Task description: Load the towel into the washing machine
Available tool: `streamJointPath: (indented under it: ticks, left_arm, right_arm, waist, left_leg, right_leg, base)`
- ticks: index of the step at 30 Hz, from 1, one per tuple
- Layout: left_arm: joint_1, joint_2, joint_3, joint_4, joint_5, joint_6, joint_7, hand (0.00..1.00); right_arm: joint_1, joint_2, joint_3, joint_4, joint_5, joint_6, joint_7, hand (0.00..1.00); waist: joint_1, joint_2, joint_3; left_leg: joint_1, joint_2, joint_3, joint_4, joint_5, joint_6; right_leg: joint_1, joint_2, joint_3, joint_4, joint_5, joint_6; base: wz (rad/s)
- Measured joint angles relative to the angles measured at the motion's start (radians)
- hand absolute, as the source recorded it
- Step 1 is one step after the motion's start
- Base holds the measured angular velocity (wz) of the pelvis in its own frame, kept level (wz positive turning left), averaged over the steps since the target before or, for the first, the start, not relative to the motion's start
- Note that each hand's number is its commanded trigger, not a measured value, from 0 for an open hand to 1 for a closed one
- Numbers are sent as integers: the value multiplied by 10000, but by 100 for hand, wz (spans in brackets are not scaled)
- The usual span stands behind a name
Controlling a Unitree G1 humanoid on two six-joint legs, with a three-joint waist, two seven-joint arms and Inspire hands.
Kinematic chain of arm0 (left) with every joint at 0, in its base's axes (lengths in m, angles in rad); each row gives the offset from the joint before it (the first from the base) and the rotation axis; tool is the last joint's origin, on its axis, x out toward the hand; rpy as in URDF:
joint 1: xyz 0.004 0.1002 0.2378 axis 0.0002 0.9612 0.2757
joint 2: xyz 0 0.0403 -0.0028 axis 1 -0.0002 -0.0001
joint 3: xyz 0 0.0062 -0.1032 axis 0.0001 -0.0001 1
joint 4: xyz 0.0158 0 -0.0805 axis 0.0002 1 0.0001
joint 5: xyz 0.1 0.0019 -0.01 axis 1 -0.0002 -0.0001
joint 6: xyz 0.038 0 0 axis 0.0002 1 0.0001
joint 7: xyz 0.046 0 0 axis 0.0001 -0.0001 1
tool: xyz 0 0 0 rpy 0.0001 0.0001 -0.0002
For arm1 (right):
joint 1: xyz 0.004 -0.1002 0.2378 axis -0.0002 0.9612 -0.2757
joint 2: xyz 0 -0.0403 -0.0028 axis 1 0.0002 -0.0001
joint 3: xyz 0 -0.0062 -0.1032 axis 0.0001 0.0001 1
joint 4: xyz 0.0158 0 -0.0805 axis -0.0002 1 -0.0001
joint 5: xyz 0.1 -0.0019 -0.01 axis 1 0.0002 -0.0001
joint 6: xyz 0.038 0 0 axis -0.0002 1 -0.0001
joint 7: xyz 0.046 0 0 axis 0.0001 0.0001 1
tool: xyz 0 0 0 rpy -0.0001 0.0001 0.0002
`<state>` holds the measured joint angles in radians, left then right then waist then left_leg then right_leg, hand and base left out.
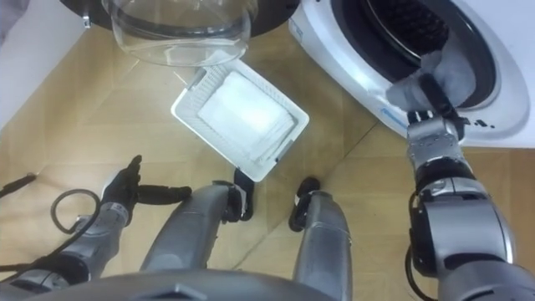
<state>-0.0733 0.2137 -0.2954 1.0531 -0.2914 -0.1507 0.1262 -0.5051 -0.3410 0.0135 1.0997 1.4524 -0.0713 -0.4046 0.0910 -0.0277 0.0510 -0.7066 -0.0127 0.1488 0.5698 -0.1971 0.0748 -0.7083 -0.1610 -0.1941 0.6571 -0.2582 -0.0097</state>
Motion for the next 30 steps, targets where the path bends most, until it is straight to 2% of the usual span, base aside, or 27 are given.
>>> streamJointPath:
  ticks: [2, 5, 9, 11, 15, 20, 25, 30]
  left_arm:
    - [-6, 2, 96, -13, 8, -3, 7, 0]
    - [-3, 8, 268, -4, 131, 1, -6, 0]
    - [34, 11, 763, -20, 339, 82, -5, 0]
    - [84, 19, 976, 25, 599, 221, 4, 0]
    - [45, 7, 996, 60, 1069, 272, 3, 0]
    - [40, -11, 1095, 70, 1377, 449, 2, 0]
    - [63, -39, 1080, 83, 1447, 733, -44, 0]
    - [51, -38, 1047, 81, 1431, 768, -114, 0]
  right_arm:
    - [-168, -53, -257, -96, 946, 43, 577, 0]
    - [-426, -66, -707, -161, 1453, 81, 1149, 0]
    - [-906, -176, -1435, -455, 1954, 91, 1229, 0]
    - [-935, -176, -1521, -528, 1998, 91, 1316, 0]
    - [-983, -177, -1659, -566, 1994, 93, 1368, 0]
    - [-1075, -177, -1955, -537, 2006, 411, 1394, 0]
    - [-1075, -176, -1953, -503, 1991, 415, 1638, 0]
    - [-977, -176, -1953, -407, 2009, 363, 1975, 0]
  waist:
    - [-52, -78, 39]
    - [-81, -144, 50]
    - [-211, -153, 48]
    - [-304, -171, 37]
    - [-439, -175, 38]
    - [-485, -176, 39]
    - [-418, -159, 47]
    - [-380, -133, 45]
  left_leg:
    - [-17, -32, 41, 15, -4, 30]
    - [-24, -40, 86, 34, -10, 48]
    - [-189, -21, 145, 19, 10, 80]
    - [-317, -36, 183, 41, 17, 90]
    - [-424, -129, 192, 169, 23, 103]
    - [-388, -206, 186, 186, 80, 214]
    - [-317, -181, 166, 128, 117, 273]
    - [-207, -171, 169, -9, 130, 289]
  right_leg:
    - [-102, -108, 14, 139, -25, -4]
    - [-134, -131, 27, 208, -53, 2]
    - [-295, -128, 8, 211, -37, -2]
    - [-458, -147, 63, 323, -39, 0]
    - [-604, -300, 62, 572, -76, 63]
    - [-567, -369, 63, 577, -73, 83]
    - [-445, -328, 19, 513, -42, 130]
    - [-307, -291, -1, 322, 30, 160]
  base:
    - [-2]
    - [0]
    - [2]
    - [0]
    - [3]
    - [5]
    - [3]
    - [-1]
